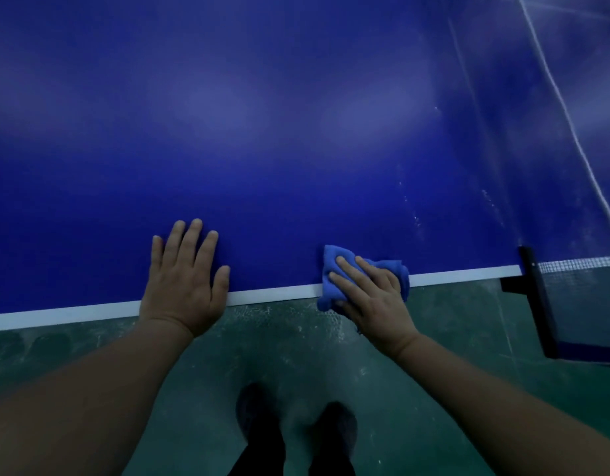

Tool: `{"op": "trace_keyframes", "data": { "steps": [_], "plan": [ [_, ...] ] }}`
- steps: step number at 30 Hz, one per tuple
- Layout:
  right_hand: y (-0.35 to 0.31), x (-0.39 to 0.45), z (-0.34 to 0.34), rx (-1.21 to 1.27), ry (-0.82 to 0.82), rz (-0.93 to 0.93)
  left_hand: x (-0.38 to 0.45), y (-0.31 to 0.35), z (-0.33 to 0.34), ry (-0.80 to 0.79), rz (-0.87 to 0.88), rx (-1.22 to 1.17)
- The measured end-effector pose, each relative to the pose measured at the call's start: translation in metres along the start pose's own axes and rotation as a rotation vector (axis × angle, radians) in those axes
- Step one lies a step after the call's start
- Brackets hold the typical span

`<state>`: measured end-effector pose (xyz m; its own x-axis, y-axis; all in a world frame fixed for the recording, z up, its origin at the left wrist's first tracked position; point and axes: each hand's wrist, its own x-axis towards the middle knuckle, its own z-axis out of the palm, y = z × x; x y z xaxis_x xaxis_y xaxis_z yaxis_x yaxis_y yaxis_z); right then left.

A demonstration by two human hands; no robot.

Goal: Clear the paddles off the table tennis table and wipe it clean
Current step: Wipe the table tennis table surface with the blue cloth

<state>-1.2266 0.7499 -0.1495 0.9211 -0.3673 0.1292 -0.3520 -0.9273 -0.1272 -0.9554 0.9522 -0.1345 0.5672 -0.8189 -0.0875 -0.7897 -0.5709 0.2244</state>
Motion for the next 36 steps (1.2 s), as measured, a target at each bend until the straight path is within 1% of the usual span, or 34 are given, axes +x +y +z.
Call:
{"op": "trace_keyframes", "data": {
  "steps": [2, 3, 5, 6, 7, 8, 10, 12, 14, 17, 19, 21, 23, 24, 26, 27, 28, 29, 31, 34, 36],
  "plan": [
    [0.002, -0.016, 0.001, -0.001, 0.048, 0.033, -0.001, 0.001, 0.0, 0.0, -0.003, -0.001],
    [0.005, -0.025, -0.001, 0.0, 0.05, 0.01, -0.001, 0.001, 0.0, -0.001, -0.004, 0.001],
    [0.018, -0.043, -0.017, 0.003, -0.019, -0.078, -0.001, 0.002, 0.001, 0.001, -0.004, 0.0],
    [0.026, -0.05, -0.03, 0.004, -0.071, -0.088, -0.001, 0.002, 0.0, 0.001, -0.006, -0.005],
    [0.034, -0.054, -0.044, 0.008, -0.109, -0.05, -0.001, 0.003, 0.0, 0.003, -0.008, -0.009],
    [0.041, -0.055, -0.059, 0.012, -0.11, 0.023, -0.001, 0.004, 0.001, 0.008, -0.011, -0.013],
    [0.05, -0.049, -0.083, -0.012, -0.068, 0.16, -0.001, 0.005, 0.001, 0.01, -0.017, -0.013],
    [0.051, -0.033, -0.096, -0.059, 0.022, 0.233, -0.001, 0.006, 0.001, 0.005, -0.021, -0.011],
    [0.054, -0.009, -0.09, -0.031, 0.1, 0.343, -0.001, 0.007, 0.001, 0.006, -0.026, -0.015],
    [0.049, 0.026, -0.051, 0.087, 0.115, 0.499, -0.001, 0.008, 0.0, 0.008, -0.025, -0.01],
    [0.021, 0.029, -0.024, 0.112, 0.104, 0.499, -0.002, 0.007, 0.0, 0.006, -0.02, -0.001],
    [-0.004, 0.006, -0.015, 0.135, 0.065, 0.443, -0.001, 0.007, 0.001, 0.011, -0.019, 0.002],
    [0.003, -0.027, -0.024, 0.159, 0.027, 0.417, -0.001, 0.006, 0.001, 0.009, -0.017, 0.003],
    [0.018, -0.041, -0.035, 0.144, 0.029, 0.481, -0.001, 0.007, 0.001, 0.008, -0.016, 0.003],
    [0.047, -0.052, -0.059, 0.13, 0.036, 0.714, -0.001, 0.007, 0.001, 0.014, -0.023, 0.0],
    [0.056, -0.05, -0.068, 0.124, 0.068, 0.785, 0.0, 0.007, 0.001, 0.009, -0.025, -0.001],
    [0.059, -0.042, -0.074, 0.106, 0.119, 0.792, 0.0, 0.007, 0.001, 0.003, -0.025, -0.002],
    [0.055, -0.028, -0.078, 0.104, 0.179, 0.747, 0.0, 0.007, 0.0, 0.0, -0.026, -0.002],
    [0.036, 0.008, -0.074, 0.12, 0.258, 0.576, 0.0, 0.008, 0.0, -0.002, -0.025, 0.002],
    [-0.002, 0.063, -0.029, 0.092, 0.212, 0.359, 0.002, 0.007, 0.0, -0.001, -0.025, -0.001],
    [-0.03, 0.09, -0.002, 0.019, 0.142, 0.297, 0.001, 0.007, 0.0, -0.003, -0.017, -0.001]
  ]
}}
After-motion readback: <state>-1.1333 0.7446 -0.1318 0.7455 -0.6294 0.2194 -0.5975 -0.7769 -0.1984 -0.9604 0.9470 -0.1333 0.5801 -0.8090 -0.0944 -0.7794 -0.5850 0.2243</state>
